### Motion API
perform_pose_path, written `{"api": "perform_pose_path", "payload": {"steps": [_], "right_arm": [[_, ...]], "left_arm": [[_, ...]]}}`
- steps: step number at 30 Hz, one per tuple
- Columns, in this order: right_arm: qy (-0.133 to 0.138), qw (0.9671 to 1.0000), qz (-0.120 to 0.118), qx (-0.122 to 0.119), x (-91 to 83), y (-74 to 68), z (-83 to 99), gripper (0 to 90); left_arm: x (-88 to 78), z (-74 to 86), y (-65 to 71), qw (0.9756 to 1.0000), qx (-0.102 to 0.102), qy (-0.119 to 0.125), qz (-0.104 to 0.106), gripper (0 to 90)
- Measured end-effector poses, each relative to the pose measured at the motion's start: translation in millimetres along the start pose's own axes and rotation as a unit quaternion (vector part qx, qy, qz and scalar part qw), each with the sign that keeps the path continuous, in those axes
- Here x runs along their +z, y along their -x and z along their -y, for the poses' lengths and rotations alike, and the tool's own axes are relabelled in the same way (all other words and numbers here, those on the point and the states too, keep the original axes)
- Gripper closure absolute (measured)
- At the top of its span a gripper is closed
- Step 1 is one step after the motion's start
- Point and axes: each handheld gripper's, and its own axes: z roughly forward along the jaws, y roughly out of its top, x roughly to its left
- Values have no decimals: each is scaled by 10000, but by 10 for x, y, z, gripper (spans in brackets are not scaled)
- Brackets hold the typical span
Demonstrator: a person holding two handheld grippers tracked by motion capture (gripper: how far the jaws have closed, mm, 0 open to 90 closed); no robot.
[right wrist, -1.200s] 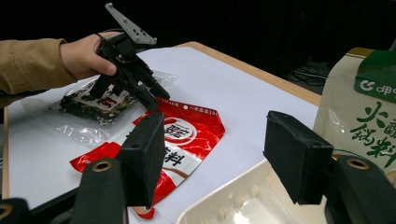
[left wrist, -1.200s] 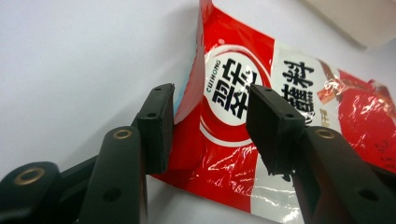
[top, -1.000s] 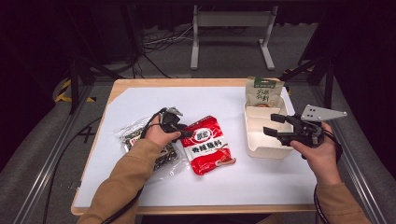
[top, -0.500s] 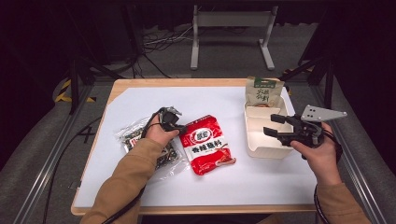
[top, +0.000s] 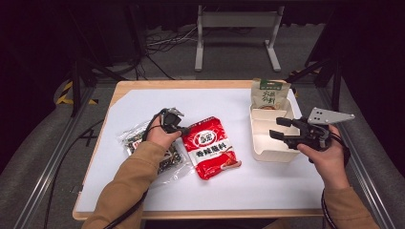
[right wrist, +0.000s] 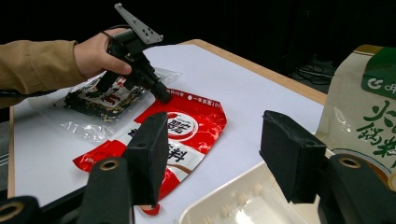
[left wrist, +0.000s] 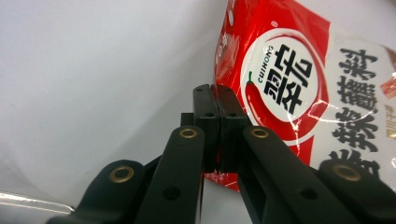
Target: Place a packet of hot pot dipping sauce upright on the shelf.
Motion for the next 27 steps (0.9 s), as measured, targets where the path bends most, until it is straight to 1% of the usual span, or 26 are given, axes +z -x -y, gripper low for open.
{"api": "perform_pose_path", "payload": {"steps": [3,4,5,6,7,11,13,14,16,17,18,19,21,25,26,27], "right_arm": [[-10,10000,-6,-26,-4,0,-6,425],[-44,9999,-37,-89,-3,-3,-12,442],[-61,9999,-52,-112,-2,-6,-14,448],[-61,9999,-52,-112,-2,-6,-14,448],[-82,9998,-68,-147,1,-8,-17,454],[-148,9994,-119,-273,5,-19,-33,478],[-159,9993,-131,-306,1,-24,-40,485],[-161,9993,-138,-310,-4,-26,-45,489],[-156,9993,-142,-310,-9,-26,-48,491],[-156,9993,-147,-303,-13,-27,-50,491],[-157,9993,-151,-298,-14,-27,-50,491],[-157,9993,-151,-298,-14,-27,-50,491],[-165,9993,-159,-295,-18,-29,-51,493],[-148,9994,-173,-267,-32,-31,-57,494],[-139,9994,-177,-249,-35,-31,-58,493],[-127,9995,-186,-217,-41,-30,-59,492]], "left_arm": [[-42,-29,17,10000,30,-10,18,895],[-97,-60,36,10000,13,11,91,895],[-97,-60,36,10000,13,11,91,896],[-124,-74,49,9999,-3,31,146,896],[-151,-89,64,9998,35,64,199,896],[-237,-132,134,9993,170,180,288,896],[-257,-145,154,9991,199,176,321,896],[-311,-175,211,9988,246,170,380,896],[-363,-199,263,9985,297,203,406,896],[-363,-199,263,9985,297,203,406,896],[-424,-223,317,9980,360,243,457,896],[-424,-223,317,9980,360,243,457,897],[-507,-253,385,9973,446,305,487,896],[-636,-304,515,9955,656,367,584,897],[-669,-316,557,9949,700,407,599,897],[-728,-333,629,9938,792,456,632,897]]}}
